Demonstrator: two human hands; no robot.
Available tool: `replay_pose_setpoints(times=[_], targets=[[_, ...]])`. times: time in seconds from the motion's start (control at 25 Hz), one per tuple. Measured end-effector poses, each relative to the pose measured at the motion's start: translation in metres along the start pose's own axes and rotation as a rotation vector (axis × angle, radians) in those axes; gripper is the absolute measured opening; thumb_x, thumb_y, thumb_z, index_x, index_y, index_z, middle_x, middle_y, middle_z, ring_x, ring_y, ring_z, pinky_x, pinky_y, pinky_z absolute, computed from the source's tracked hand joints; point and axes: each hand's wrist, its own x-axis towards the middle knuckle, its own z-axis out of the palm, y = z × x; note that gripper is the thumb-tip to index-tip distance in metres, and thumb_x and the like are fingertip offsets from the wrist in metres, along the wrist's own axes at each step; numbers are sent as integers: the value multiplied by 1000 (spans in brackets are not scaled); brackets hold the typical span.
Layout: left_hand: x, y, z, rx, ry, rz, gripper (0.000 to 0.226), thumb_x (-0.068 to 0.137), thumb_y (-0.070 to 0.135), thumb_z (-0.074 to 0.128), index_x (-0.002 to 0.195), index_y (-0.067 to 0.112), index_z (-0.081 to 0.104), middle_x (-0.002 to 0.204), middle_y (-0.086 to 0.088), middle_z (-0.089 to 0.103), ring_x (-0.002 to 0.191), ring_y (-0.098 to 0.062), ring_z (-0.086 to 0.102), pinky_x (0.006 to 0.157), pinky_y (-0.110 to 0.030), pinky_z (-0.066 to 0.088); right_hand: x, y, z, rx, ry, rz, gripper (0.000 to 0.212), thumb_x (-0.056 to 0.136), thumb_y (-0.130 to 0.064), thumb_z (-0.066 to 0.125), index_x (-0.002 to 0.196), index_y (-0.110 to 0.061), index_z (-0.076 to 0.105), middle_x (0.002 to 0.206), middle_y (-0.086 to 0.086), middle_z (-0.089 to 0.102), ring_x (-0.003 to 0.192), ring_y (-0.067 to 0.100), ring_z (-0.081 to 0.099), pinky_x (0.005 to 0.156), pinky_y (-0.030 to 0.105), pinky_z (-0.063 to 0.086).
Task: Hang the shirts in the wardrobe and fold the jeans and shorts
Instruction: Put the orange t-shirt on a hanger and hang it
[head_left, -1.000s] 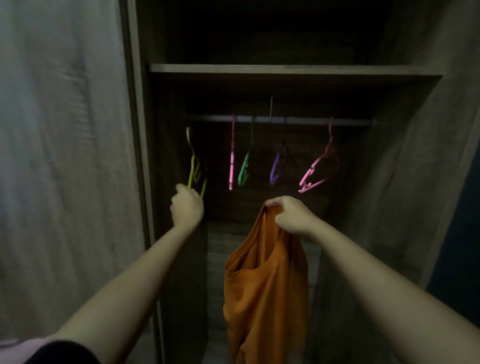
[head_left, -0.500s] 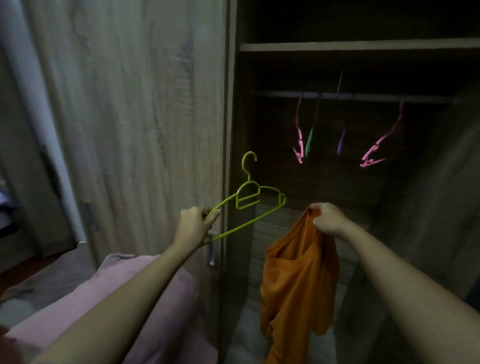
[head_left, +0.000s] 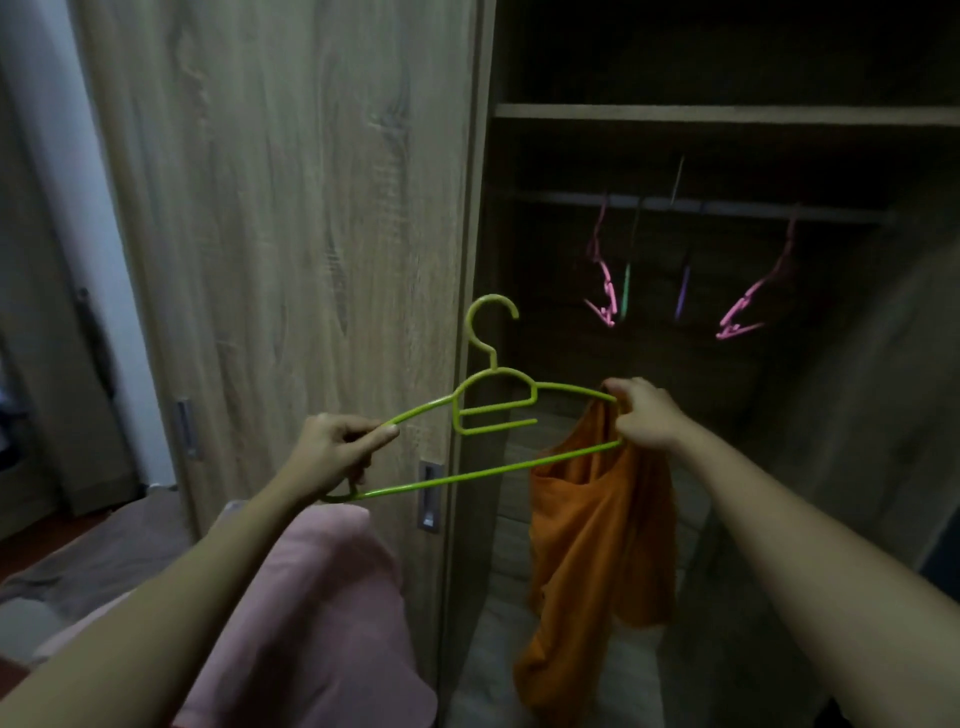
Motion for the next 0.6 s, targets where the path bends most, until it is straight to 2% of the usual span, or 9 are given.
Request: replay_pose_setpoints(times=[0.08,0.16,0.24,0.32,0.36,0.4,0.48,0.56,0.6], targets=[[0,7,21,-15,-65,61,23,83,25,68,63,35,72,40,1,53,34,-12,54,40,-18,42,-5,-16,3,-25,-51,-113,64,81,1,48,141,-20,38,144,8,35,134,31,29,109,40,32],[-3,14,42,-60,-128,114,11,81,30,66,75,27,74,43,-1,56,37,-12,56,42,-21,45,-7,-25,4,-2,-118,-193,65,82,-1,49,141,-24,37,142,4,37,132,26,30,105,40,36],[-2,18,58,-149,-139,122,17,81,31,63,81,18,75,45,-3,57,39,-14,56,42,-24,47,-9,-25,0,-76,-107,-283,58,86,-21,53,140,-33,34,130,0,43,124,23,36,100,40,36],[1,20,65,-256,-106,74,14,84,25,62,82,16,73,45,-4,56,38,-15,54,40,-23,45,-11,-15,-9,-302,101,-434,56,90,-52,42,142,-40,24,116,-6,48,114,19,44,95,40,32],[3,22,68,-317,-88,47,13,85,20,62,80,15,72,44,-4,54,36,-14,53,38,-22,44,-10,-6,-14,-440,246,-503,57,91,-59,32,143,-39,22,113,-5,53,108,19,48,91,39,32],[6,25,75,-385,-79,9,13,87,14,61,79,13,71,43,-3,52,35,-14,52,37,-20,43,-10,7,-20,-548,369,-540,58,91,-62,23,143,-35,26,111,-2,58,102,20,52,87,38,35],[7,29,82,-450,-64,-24,16,88,9,59,77,12,71,44,-1,51,33,-11,49,35,-18,41,-10,22,-28,-604,535,-595,63,93,-60,12,134,-26,45,100,4,63,89,22,59,76,35,41],[13,32,95,-427,-71,17,14,88,17,61,78,18,72,47,-1,55,37,-12,51,38,-19,43,-5,37,-36,-567,563,-619,64,95,-57,8,111,-23,60,86,2,65,74,20,62,62,31,46],[17,31,100,-348,-67,59,12,87,27,63,81,22,72,52,-1,59,42,-13,55,43,-21,45,-4,41,-39,-554,558,-638,62,95,-56,8,99,-23,61,79,0,64,66,18,62,53,29,46]])
